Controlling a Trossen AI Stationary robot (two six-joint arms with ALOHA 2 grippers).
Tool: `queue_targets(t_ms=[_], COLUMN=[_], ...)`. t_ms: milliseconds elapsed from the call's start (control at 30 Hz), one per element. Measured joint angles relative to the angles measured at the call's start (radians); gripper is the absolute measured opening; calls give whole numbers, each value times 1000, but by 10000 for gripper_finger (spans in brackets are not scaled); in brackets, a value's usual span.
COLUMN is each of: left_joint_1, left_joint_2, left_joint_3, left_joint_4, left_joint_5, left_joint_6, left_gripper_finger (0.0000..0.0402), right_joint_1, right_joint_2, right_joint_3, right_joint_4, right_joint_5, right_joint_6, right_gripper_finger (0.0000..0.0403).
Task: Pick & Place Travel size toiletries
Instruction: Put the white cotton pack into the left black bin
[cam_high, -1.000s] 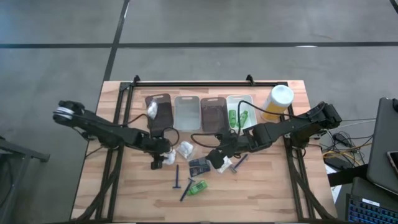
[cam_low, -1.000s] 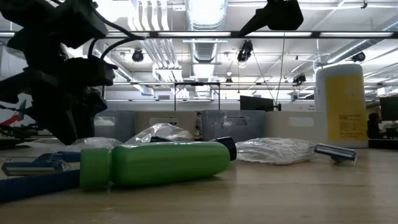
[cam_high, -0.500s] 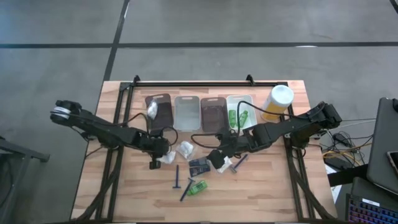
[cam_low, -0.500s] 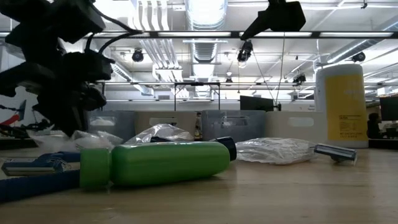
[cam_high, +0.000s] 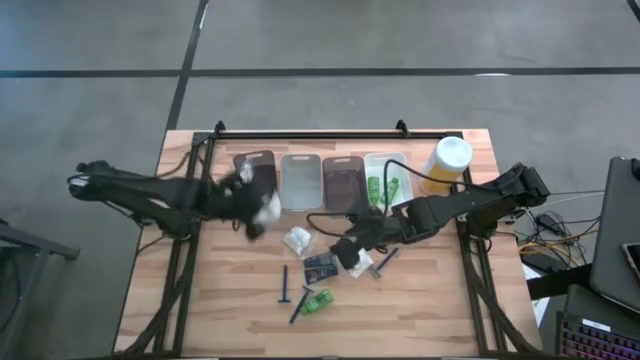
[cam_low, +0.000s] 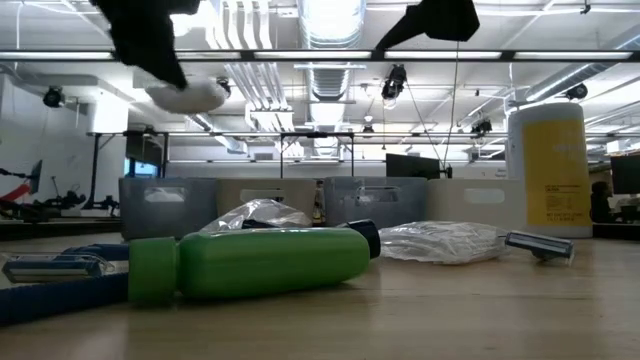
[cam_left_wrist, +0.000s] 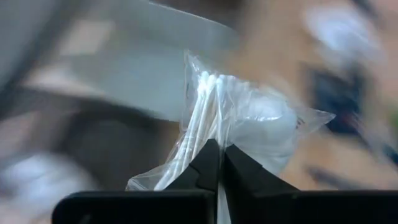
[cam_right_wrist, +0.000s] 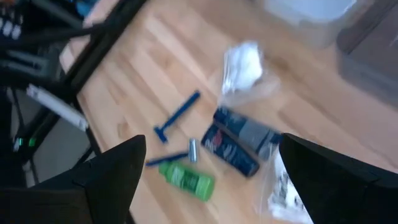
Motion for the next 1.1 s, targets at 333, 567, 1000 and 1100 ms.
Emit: queue_targets(t_ms=[333, 567, 1000, 1100], left_joint_1=[532, 665, 649, 620], left_joint_2=[33, 123, 136, 84], left_joint_3=[-71, -215, -138, -90], left_joint_4=[37, 259, 217, 210], left_joint_5=[45, 138, 194, 371], left_joint_6=[-158, -127, 6, 105], left_gripper_finger=[19, 41, 216, 241], right_joint_1=[-31, -41, -42, -41], right_joint_2=[0, 0, 0, 0], right_joint_3=[31, 31, 31, 31], right_joint_4=[0, -4, -59, -64], right_joint_5=[142, 141, 86, 71], right_joint_6=[41, 30, 49, 41], right_gripper_finger=[363, 363, 364, 364])
